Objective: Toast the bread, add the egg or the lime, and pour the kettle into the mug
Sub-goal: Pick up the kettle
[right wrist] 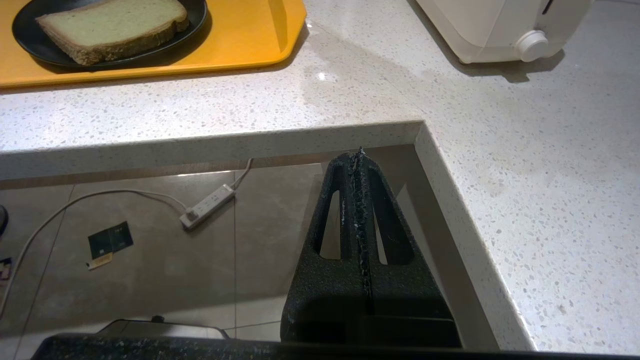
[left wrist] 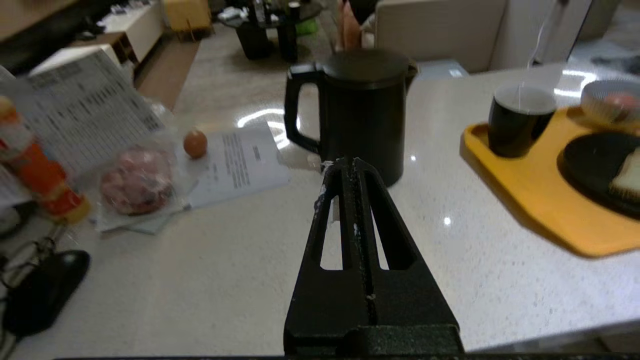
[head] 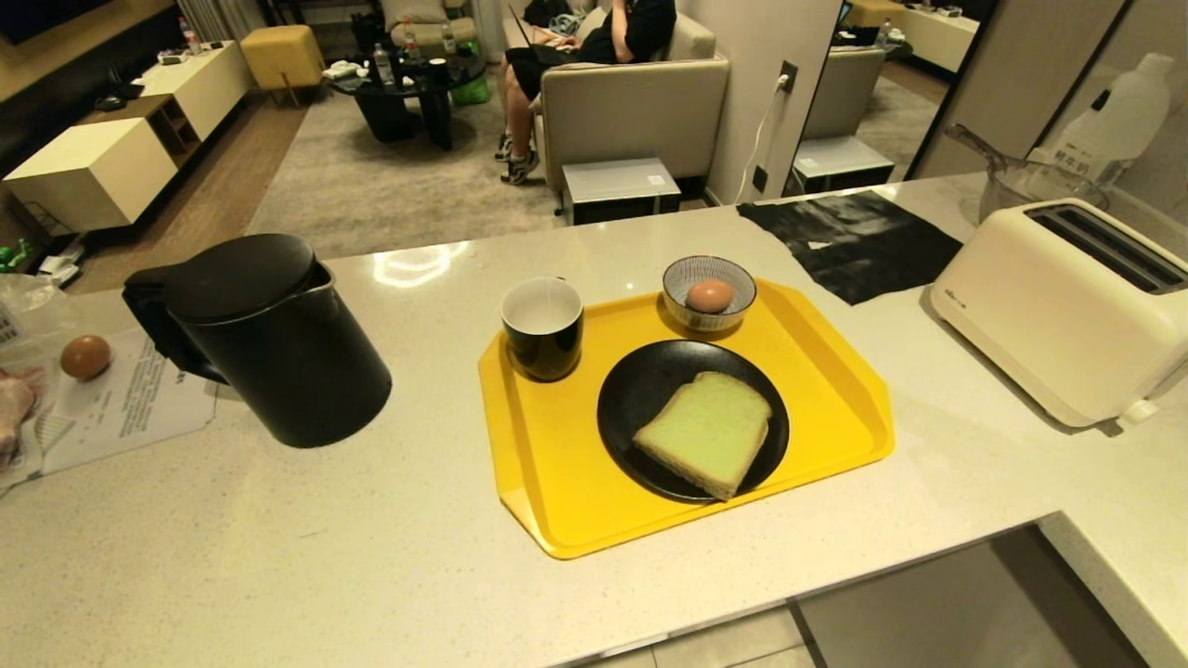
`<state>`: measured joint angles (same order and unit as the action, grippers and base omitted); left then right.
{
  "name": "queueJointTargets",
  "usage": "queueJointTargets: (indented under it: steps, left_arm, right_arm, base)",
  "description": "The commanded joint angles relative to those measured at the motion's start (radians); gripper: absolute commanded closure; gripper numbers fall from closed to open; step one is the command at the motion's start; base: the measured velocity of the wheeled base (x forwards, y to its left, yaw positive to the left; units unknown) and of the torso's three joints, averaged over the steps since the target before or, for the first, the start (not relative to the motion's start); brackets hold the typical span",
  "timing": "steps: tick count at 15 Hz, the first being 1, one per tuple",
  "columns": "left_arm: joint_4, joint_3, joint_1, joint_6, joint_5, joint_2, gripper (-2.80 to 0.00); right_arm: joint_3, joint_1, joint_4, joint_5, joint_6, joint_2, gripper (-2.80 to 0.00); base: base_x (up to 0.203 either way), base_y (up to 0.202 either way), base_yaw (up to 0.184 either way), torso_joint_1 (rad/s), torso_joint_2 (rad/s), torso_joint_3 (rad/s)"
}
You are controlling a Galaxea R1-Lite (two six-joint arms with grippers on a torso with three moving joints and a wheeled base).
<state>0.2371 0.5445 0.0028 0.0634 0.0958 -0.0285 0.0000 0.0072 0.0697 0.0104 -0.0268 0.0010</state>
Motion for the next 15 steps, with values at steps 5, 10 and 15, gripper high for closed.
queueJointTargets:
  steps: [5, 10, 15]
  left_arm:
    - [0.041, 0.474, -0.012, 0.002, 0.048, -0.395, 0.00]
    - [0.190, 0.671, -0.016, -0.010, 0.114, -0.582, 0.00]
    - [0.352, 0.743, 0.017, -0.146, 0.100, -0.675, 0.00]
  right_arm:
    - [0.026, 0.000, 0.001, 0.000, -0.001, 0.002, 0.00]
    - [0.026, 0.000, 0.001, 0.000, -0.001, 0.002, 0.00]
    - [0.026, 0.000, 0.001, 0.000, -0.001, 0.002, 0.00]
  base:
    - [0.000, 0.000, 0.000, 0.000, 0.00, 0.000]
    - [0.000, 0.000, 0.000, 0.000, 0.00, 0.000]
    - [0.000, 0.000, 0.000, 0.000, 0.00, 0.000]
